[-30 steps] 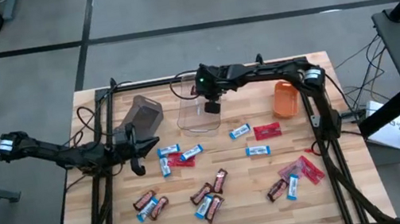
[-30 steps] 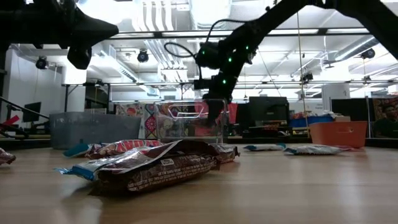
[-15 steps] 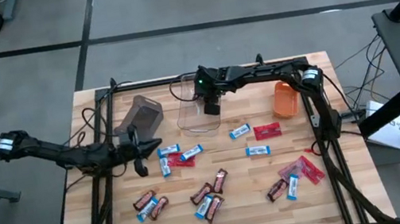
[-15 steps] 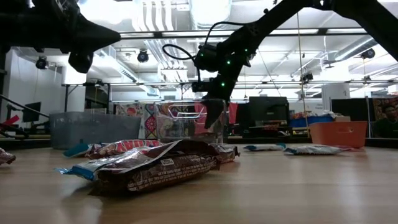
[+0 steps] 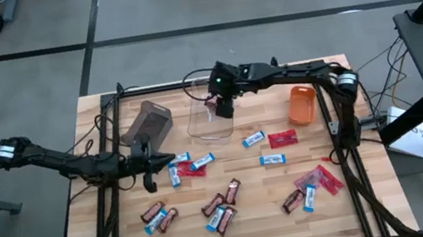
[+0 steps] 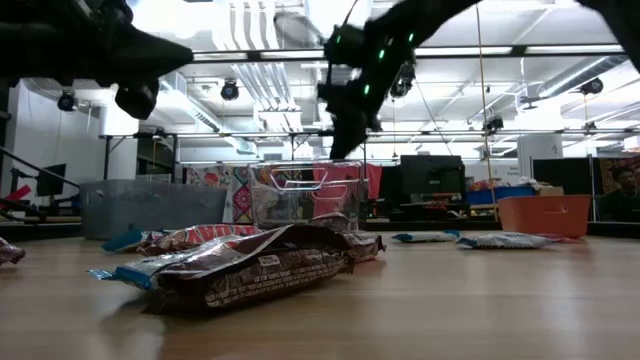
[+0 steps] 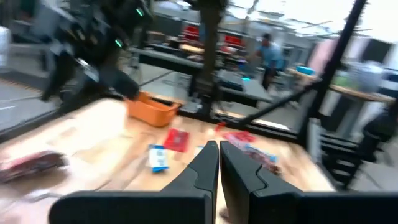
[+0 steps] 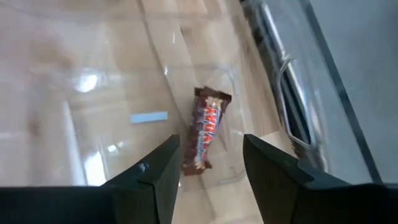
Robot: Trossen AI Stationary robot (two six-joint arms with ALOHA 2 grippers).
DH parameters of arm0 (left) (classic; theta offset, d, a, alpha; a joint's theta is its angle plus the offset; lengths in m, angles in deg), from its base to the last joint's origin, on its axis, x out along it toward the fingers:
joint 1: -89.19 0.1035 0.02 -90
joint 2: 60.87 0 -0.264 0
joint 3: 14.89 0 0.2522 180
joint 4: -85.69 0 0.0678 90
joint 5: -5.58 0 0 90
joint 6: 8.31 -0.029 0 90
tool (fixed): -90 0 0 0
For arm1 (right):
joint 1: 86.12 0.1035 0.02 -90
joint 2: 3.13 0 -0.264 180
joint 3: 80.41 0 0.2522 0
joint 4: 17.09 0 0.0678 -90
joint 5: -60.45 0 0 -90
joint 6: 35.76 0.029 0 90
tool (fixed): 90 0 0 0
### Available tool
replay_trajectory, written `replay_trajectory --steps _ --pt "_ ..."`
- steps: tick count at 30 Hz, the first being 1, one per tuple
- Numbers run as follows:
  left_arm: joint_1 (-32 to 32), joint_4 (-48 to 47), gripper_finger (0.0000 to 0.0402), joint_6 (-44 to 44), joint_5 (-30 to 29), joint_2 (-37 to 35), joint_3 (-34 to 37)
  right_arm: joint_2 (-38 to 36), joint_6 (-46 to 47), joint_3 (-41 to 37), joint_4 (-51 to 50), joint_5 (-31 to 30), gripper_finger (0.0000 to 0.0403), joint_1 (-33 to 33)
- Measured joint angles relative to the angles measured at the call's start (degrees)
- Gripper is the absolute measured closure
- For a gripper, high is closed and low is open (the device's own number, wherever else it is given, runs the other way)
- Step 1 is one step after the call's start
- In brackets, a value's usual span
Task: Sort candy
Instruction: Put the blue chocolate into the black bin
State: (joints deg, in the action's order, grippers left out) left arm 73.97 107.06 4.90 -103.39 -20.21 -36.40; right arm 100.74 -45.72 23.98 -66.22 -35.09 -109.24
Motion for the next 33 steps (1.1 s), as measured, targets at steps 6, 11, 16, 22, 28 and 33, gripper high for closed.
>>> replay_trajectory --steps 6,11,16,22,28,33 --pt "-0.11 0.13 0.0402 8.77 0.16 4.19 -3.17 -7.34 6.60 0.00 -6.48 1.42 0.0237 4.67" --pt "-0.29 -20.17 0.0402 26.84 -2.13 9.90 -12.86 -12.12 12.70 -0.51 -13.28 1.49 0.0237 11.02" --pt "-3.39 -54.79 0.0402 46.08 1.74 17.57 -26.43 -15.53 18.23 -0.92 -22.40 1.59 0.0236 19.02" --pt "-9.35 -77.36 0.0402 58.94 5.47 29.30 -40.04 -18.83 23.98 -1.11 -26.91 1.67 0.0236 28.17" --pt "-11.38 -83.78 0.0393 62.42 5.61 39.95 -48.47 -21.56 26.97 -1.83 -27.21 1.60 0.0236 33.28" --pt "-11.26 -84.52 0.0344 62.44 5.48 45.42 -50.73 -22.95 27.23 -2.68 -27.13 1.48 0.0236 35.08"
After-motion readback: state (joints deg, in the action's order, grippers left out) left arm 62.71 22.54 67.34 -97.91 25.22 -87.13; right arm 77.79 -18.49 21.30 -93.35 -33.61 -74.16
